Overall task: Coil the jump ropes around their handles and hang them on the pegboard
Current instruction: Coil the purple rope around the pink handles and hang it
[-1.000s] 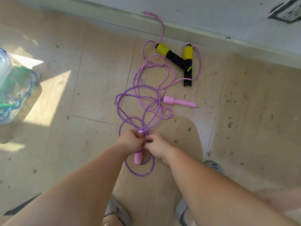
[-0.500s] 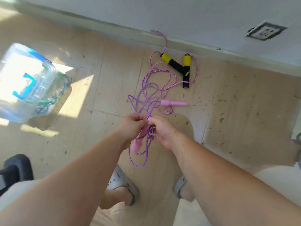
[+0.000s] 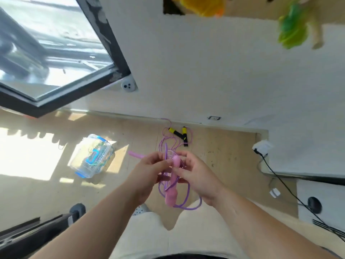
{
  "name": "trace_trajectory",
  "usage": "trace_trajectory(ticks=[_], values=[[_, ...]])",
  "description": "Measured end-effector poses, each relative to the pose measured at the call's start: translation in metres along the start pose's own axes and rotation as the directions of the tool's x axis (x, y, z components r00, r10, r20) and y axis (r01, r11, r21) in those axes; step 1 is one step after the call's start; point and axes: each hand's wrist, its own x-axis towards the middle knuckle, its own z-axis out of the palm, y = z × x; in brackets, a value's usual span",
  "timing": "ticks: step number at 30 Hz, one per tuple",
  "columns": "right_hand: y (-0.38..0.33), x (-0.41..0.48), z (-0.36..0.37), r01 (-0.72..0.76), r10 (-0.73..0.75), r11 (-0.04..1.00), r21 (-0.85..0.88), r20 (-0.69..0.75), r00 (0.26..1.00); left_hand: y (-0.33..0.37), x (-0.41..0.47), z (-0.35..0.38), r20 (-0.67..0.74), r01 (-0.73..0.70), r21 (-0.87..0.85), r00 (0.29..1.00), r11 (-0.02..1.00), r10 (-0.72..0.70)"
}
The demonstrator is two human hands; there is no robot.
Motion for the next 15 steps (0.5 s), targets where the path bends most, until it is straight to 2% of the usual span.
trace_trajectory(ticks=[4, 7, 9, 11, 13, 15], values=[[-0.063, -0.073, -0.027, 0.144, -0.141, 0.989, 0.032, -0.089, 0.986, 0.062, -0.058, 0.056, -0.014, -0.091, 0.021, 0.996, 0.996, 0.091], [-0.098, -0.114, -0.057, 0.193, -0.178, 0.976, 0.104, -0.138, 0.974, 0.088, -0.080, 0.092, -0.112, -0.185, 0.108, 0.974, 0.977, 0.197], [-0.111, -0.132, -0.079, 0.215, -0.186, 0.963, 0.165, -0.176, 0.967, 0.093, -0.085, 0.107, -0.217, -0.222, 0.228, 0.938, 0.948, 0.272], [-0.118, -0.147, -0.099, 0.250, -0.185, 0.927, 0.278, -0.240, 0.953, 0.093, -0.087, 0.117, -0.283, -0.203, 0.427, 0.896, 0.881, 0.344], [-0.122, -0.160, -0.114, 0.285, -0.168, 0.879, 0.383, -0.310, 0.936, 0.088, -0.088, 0.125, -0.232, -0.168, 0.592, 0.901, 0.788, 0.366], [-0.128, -0.174, -0.123, 0.330, -0.174, 0.820, 0.468, -0.344, 0.923, 0.086, -0.095, 0.140, -0.116, -0.191, 0.628, 0.936, 0.755, 0.333]])
